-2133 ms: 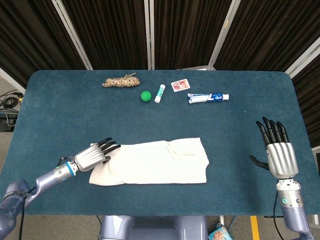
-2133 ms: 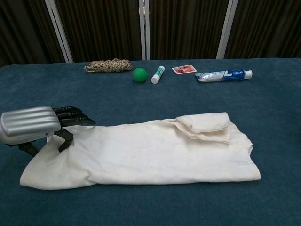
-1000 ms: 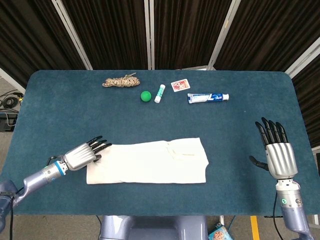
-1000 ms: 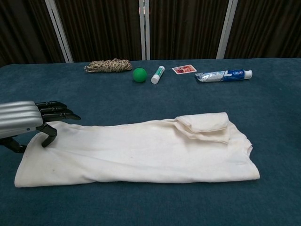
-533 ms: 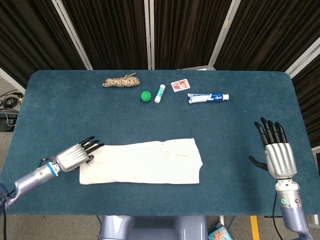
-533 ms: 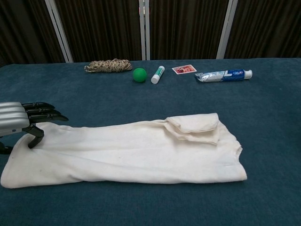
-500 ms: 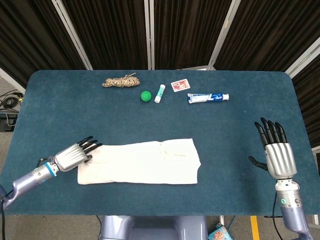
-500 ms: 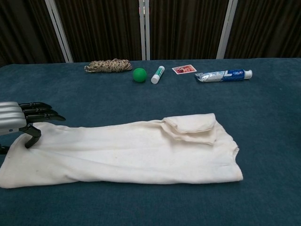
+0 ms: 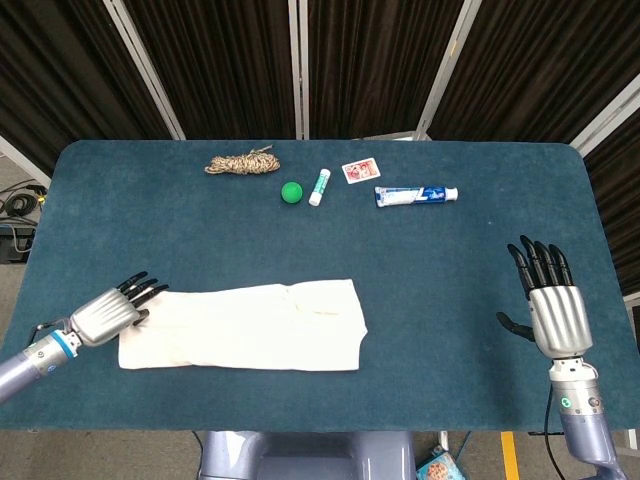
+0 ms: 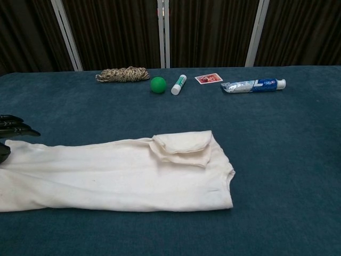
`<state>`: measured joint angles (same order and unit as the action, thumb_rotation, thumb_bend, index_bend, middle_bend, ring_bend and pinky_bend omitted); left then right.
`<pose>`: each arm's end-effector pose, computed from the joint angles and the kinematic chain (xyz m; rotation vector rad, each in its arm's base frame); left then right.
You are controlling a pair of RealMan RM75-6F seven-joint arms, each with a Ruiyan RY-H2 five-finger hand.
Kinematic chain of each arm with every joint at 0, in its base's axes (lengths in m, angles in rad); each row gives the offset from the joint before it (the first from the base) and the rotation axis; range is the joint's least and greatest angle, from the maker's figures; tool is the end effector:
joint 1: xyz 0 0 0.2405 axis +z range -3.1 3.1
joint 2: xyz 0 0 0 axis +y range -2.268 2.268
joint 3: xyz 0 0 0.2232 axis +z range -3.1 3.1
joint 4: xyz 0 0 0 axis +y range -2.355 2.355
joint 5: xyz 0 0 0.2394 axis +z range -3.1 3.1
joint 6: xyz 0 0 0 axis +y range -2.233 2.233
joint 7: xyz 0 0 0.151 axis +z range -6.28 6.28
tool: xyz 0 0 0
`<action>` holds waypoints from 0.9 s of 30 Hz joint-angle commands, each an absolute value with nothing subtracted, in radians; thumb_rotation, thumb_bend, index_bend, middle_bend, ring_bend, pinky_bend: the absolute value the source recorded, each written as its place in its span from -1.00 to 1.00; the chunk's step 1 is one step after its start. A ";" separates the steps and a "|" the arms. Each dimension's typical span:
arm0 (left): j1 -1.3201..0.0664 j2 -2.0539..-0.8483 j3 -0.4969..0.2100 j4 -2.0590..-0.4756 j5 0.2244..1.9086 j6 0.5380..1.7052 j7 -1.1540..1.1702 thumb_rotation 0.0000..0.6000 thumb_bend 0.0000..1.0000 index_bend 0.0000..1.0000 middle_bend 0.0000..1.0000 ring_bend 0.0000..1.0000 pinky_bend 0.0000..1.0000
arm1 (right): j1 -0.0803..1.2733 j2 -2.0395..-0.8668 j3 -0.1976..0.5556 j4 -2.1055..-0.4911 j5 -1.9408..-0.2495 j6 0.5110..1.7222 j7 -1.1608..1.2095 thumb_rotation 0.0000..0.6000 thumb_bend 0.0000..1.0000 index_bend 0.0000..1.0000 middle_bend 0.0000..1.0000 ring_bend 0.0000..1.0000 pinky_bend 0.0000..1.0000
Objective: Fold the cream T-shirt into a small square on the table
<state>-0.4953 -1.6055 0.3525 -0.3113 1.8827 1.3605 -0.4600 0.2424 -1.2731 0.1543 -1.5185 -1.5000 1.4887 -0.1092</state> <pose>-0.3637 0.2969 0.0575 -2.3169 -0.3824 -0.5603 -0.2484 -0.2539 0.0980 1.4031 -0.7037 1.0546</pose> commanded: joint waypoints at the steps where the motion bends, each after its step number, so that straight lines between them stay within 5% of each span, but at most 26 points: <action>1: -0.471 -1.595 0.348 -0.288 1.869 1.353 -0.472 1.00 0.51 0.72 -1.00 -1.00 -1.00 | 0.242 -1.273 0.154 -1.519 -1.500 1.489 -0.111 1.00 -1.00 -0.92 -1.00 -1.00 -1.00; 13: -0.420 -1.600 0.303 -0.230 1.821 1.381 -0.530 1.00 0.51 0.72 -1.00 -1.00 -1.00 | 0.243 -1.275 0.155 -1.520 -1.495 1.484 -0.116 1.00 -1.00 -0.91 -1.00 -1.00 -1.00; 27: -0.567 -1.701 0.240 -0.322 1.821 1.465 -0.480 1.00 0.51 0.72 -1.00 -1.00 -1.00 | 0.238 -1.263 0.161 -1.532 -1.494 1.492 -0.095 1.00 -1.00 -0.91 -1.00 -1.00 -1.00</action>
